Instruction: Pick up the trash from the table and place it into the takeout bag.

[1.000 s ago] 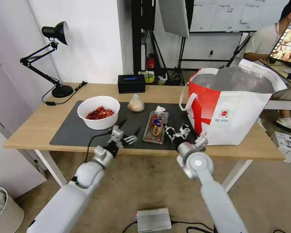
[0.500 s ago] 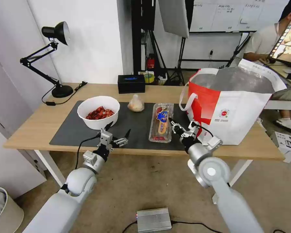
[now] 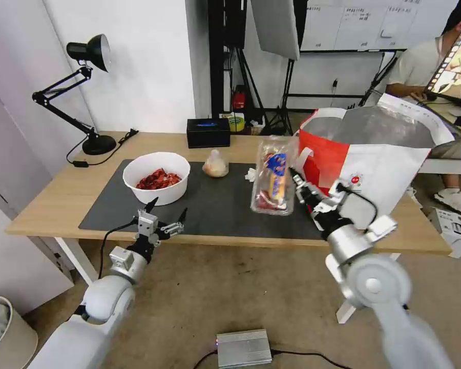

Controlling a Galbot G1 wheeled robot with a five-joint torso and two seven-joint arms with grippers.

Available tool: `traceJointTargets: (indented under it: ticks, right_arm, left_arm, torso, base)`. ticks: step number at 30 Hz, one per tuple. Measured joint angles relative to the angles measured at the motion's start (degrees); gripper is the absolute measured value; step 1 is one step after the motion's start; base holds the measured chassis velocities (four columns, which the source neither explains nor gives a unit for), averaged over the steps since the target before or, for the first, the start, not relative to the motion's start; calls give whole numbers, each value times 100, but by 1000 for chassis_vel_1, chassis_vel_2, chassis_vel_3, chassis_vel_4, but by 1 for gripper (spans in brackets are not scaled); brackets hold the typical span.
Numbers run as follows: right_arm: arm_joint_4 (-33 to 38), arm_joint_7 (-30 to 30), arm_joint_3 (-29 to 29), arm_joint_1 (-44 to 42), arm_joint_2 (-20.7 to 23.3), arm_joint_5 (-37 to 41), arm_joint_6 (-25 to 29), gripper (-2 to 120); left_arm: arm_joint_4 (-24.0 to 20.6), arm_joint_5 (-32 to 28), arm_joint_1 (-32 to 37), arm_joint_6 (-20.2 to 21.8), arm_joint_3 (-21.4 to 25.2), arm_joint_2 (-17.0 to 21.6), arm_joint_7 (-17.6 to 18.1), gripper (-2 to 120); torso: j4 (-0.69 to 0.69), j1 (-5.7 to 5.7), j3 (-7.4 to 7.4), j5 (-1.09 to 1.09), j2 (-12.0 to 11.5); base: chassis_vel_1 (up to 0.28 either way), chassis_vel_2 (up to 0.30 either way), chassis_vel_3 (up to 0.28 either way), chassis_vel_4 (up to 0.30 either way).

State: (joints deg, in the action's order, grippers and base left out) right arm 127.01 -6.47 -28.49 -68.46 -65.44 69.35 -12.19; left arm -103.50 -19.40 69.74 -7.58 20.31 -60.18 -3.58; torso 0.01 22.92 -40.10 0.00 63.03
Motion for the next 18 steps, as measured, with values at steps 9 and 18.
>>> traceJointTargets:
  ticks: [9,18]
  right_arm:
    - [501,-153,-685,-163,366,670,406,0]
    - [405,-605,-1065,290,545,1269,760,0]
  left_arm:
    - [-91,41,1,-5,-107,-119,-15,100]
    - [-171,45,119,-2,48,-132,-15,100]
  torso:
    - [-1,0,0,0,0]
    - [-1,0,-1,0,0]
  base:
    - [0,0,0,0]
    - [0,0,0,0]
